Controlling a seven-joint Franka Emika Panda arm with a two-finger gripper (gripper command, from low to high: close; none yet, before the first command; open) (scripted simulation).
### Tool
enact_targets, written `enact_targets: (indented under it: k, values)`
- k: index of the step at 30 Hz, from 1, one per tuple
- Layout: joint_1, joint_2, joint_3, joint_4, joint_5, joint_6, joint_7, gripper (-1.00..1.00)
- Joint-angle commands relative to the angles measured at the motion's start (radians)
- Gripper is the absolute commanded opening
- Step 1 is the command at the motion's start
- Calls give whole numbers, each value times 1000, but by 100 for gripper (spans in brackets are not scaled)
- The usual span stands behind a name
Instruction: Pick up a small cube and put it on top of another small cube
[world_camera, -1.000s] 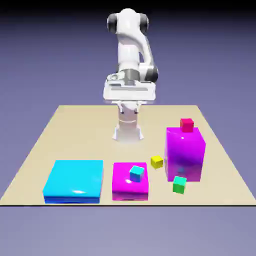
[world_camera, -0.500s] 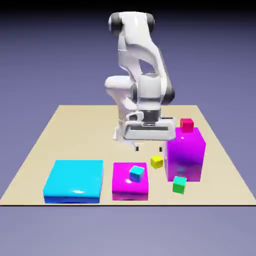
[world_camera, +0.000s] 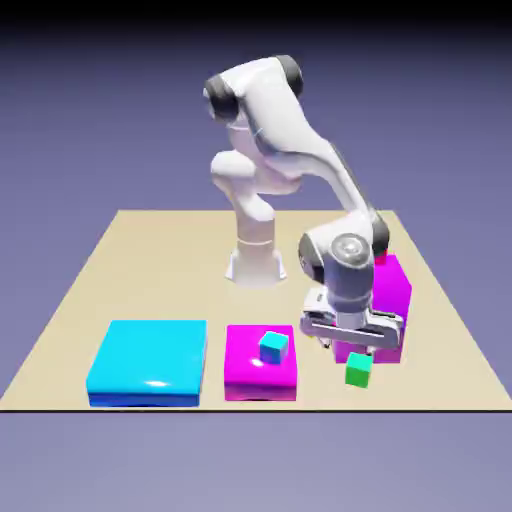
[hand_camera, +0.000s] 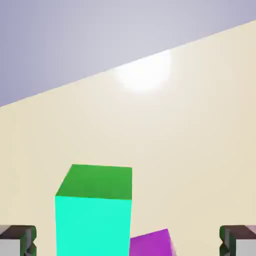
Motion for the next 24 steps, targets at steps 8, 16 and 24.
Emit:
enact_targets:
  k: [8,16,24]
  values:
    - [62,140,-57,-13,-65,128,49,-100]
    - [99,-101,19,58,46,-175,-152,-100]
    - [164,-302,-16,100,164,-423,-497,-100]
